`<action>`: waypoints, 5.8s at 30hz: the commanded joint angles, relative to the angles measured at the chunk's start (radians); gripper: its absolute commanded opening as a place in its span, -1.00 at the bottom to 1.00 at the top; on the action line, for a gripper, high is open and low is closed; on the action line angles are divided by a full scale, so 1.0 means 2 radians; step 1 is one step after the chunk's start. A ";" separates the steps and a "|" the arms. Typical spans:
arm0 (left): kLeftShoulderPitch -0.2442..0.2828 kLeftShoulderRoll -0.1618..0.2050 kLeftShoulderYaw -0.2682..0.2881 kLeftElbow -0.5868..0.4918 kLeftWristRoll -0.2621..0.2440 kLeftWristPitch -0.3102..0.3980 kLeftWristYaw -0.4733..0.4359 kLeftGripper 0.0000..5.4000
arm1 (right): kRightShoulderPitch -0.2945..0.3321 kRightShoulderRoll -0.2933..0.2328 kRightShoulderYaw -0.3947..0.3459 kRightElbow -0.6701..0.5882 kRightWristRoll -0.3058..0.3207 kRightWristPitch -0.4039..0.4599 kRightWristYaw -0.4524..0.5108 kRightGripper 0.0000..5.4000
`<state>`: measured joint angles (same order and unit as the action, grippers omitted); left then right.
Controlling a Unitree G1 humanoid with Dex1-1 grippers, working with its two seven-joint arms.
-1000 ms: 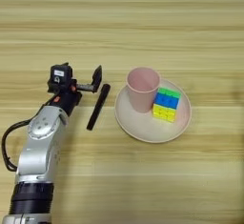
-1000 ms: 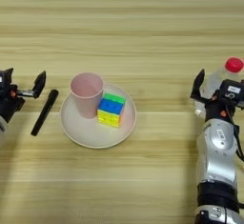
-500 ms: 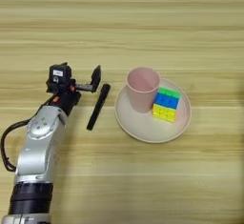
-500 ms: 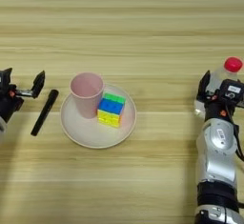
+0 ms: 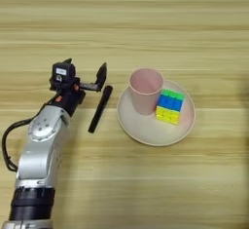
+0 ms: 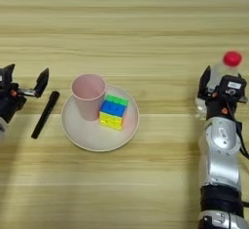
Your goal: Move the objects on the table
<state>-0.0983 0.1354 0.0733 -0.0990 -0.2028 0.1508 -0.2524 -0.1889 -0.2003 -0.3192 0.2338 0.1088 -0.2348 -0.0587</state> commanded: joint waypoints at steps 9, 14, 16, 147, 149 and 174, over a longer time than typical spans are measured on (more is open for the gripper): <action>0.017 0.007 -0.035 -0.074 0.002 0.013 -0.017 1.00 | -0.005 -0.012 0.022 -0.136 -0.002 0.067 0.015 0.20; 0.020 0.012 -0.059 -0.120 -0.007 0.032 -0.034 1.00 | -0.006 -0.009 0.043 -0.199 0.007 0.108 0.032 0.20; 0.021 0.011 -0.069 -0.140 -0.014 0.044 -0.040 1.00 | -0.003 -0.004 0.055 -0.229 0.011 0.126 0.038 0.20; -0.047 -0.037 -0.181 -0.047 0.012 -0.009 -0.109 0.26 | 0.043 0.070 0.239 -0.481 0.142 0.425 0.087 0.20; -0.046 -0.036 -0.181 -0.047 0.011 -0.009 -0.110 0.26 | 0.043 0.069 0.239 -0.480 0.142 0.424 0.088 0.20; -0.047 -0.039 -0.173 -0.042 0.010 -0.008 -0.111 0.18 | 0.043 0.057 0.259 -0.463 0.120 0.400 0.100 0.80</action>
<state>-0.1860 0.0580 -0.2953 -0.1916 -0.1696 0.1378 -0.4840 -0.1029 -0.0805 0.1842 -0.6998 0.3563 0.5673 0.1336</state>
